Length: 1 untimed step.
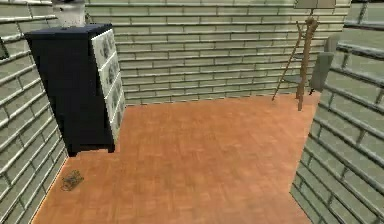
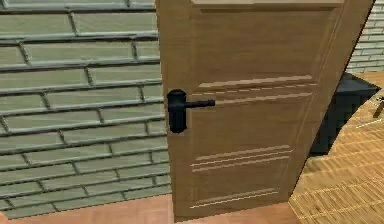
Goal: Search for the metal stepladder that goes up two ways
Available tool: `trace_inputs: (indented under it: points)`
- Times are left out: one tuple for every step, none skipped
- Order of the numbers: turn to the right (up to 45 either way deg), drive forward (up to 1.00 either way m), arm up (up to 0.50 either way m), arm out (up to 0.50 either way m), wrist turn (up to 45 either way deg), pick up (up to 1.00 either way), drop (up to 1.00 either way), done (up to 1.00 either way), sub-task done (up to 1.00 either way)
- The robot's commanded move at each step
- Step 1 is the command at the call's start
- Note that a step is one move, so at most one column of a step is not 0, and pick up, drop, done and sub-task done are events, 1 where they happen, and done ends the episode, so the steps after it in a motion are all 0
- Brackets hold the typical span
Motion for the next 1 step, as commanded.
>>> trace_inputs:
  points:
    - [0.0,1.00,0.00,0.00,0.0,0.00,0.00,0.00,0.00]
